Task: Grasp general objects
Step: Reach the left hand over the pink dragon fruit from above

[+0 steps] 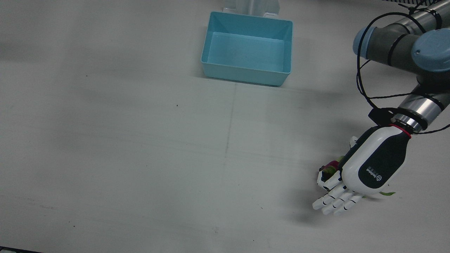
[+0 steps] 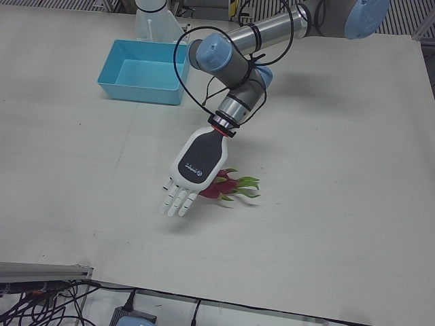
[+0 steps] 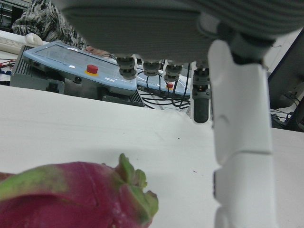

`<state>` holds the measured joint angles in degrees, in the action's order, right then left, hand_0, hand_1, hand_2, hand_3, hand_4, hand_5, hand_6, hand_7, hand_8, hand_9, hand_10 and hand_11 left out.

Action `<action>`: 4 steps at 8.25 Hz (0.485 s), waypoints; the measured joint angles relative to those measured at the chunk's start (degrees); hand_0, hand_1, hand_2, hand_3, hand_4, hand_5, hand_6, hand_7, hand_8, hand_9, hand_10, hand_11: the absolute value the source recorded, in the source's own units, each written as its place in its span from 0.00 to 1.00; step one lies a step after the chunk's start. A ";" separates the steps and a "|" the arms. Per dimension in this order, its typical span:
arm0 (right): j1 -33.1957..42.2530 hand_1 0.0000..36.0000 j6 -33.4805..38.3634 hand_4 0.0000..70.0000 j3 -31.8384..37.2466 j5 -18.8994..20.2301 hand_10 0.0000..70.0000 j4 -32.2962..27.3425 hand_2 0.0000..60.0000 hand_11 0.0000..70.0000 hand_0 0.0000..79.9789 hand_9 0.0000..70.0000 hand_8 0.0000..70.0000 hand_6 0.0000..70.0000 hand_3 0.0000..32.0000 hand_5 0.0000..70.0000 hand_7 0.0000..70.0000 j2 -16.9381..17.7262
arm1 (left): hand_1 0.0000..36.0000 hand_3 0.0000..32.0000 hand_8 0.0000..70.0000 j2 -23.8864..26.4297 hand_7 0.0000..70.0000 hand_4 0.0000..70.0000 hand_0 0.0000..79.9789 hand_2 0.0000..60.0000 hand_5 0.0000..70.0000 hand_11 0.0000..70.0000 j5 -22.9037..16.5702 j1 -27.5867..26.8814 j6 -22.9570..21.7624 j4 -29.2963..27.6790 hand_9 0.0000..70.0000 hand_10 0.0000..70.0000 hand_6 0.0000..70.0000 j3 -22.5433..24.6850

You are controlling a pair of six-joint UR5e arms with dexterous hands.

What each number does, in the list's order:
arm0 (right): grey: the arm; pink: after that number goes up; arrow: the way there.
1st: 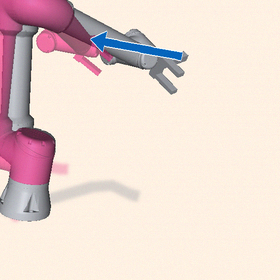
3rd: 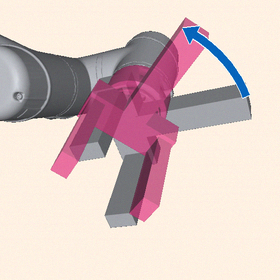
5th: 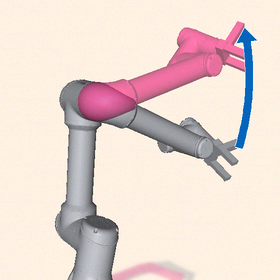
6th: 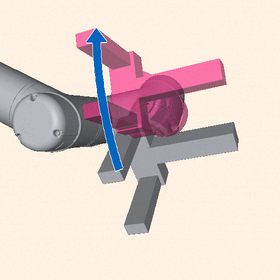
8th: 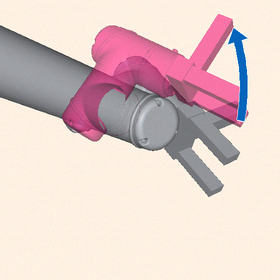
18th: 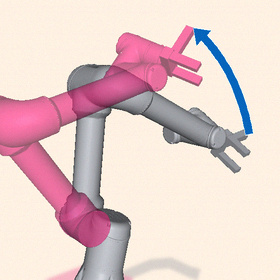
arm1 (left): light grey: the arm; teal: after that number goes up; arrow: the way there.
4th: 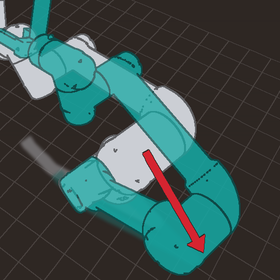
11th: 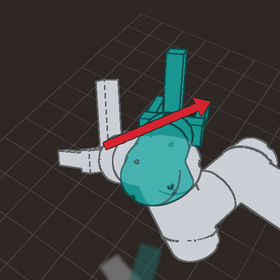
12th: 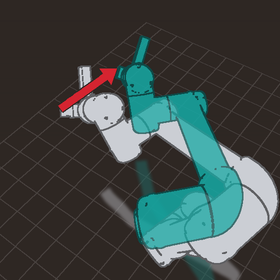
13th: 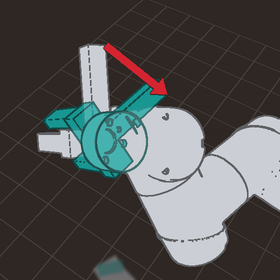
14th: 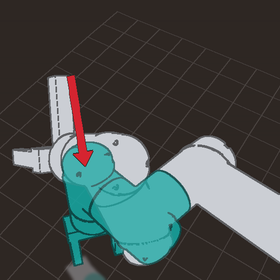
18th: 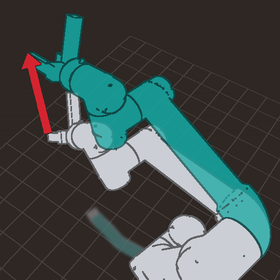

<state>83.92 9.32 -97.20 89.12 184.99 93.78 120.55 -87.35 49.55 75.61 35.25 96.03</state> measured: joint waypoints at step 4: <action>0.00 0.00 -0.02 0.00 0.02 0.00 0.00 0.01 0.00 0.00 0.00 0.00 0.00 0.00 0.00 0.00 0.00 0.00 | 1.00 0.20 0.10 0.39 0.08 0.00 0.76 1.00 0.49 0.13 0.79 -0.13 3.64 3.85 0.03 0.05 0.05 -2.32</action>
<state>83.92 9.29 -97.17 89.12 185.00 93.78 120.94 -86.56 49.42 79.25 39.09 93.72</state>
